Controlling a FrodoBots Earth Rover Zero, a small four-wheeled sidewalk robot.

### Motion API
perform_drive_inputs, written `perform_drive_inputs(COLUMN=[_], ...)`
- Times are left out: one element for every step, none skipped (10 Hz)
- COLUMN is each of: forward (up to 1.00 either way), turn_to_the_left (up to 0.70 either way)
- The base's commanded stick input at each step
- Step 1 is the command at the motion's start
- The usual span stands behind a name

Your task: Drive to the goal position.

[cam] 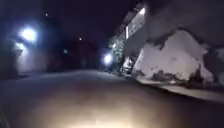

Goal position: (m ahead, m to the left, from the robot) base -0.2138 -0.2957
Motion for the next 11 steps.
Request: perform_drive_inputs(forward=[0.7,0.7,0.7,0.7,0.7,0.7,0.7,0.7,0.7,0.7,0.7], turn_to_the_left=[0.0,0.0,0.0,0.0,0.0,0.0,0.0,0.0,0.0,0.0,0.0])
